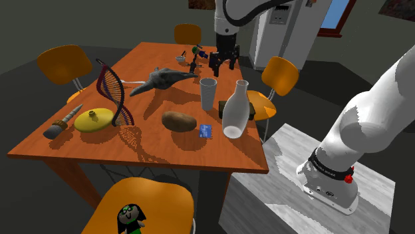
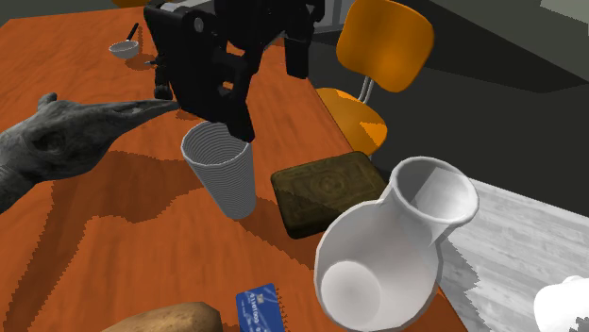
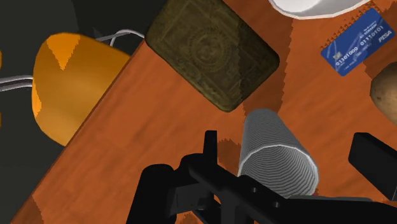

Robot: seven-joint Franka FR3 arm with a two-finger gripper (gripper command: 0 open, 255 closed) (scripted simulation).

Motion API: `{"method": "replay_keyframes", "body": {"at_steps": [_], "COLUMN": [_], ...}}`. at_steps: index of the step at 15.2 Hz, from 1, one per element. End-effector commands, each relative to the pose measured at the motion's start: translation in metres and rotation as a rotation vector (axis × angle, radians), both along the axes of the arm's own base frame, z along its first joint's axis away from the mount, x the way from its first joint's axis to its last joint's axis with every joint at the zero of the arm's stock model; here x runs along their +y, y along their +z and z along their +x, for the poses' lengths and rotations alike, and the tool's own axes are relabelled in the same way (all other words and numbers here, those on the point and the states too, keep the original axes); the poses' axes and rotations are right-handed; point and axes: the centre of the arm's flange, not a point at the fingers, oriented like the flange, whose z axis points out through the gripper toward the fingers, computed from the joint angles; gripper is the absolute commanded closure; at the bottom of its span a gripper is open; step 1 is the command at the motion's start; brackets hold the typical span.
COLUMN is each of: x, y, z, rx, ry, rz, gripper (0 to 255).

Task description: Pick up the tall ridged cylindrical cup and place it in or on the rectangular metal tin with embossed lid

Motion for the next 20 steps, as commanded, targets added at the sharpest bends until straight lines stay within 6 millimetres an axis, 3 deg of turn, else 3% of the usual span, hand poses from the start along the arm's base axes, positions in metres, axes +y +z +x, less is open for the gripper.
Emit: {"method": "replay_keyframes", "body": {"at_steps": [1, 7, 15, 20], "x": [0.011, 0.052, 0.051, 0.051], "y": [-0.010, -0.047, -0.088, -0.088], "z": [0.021, 0.081, 0.083, 0.083], "rx": [0.006, 0.024, 0.024, 0.024], "ry": [0.005, 0.019, 0.020, 0.020], "rz": [0.001, 0.003, 0.003, 0.003], "gripper": [0, 0, 0, 0]}}
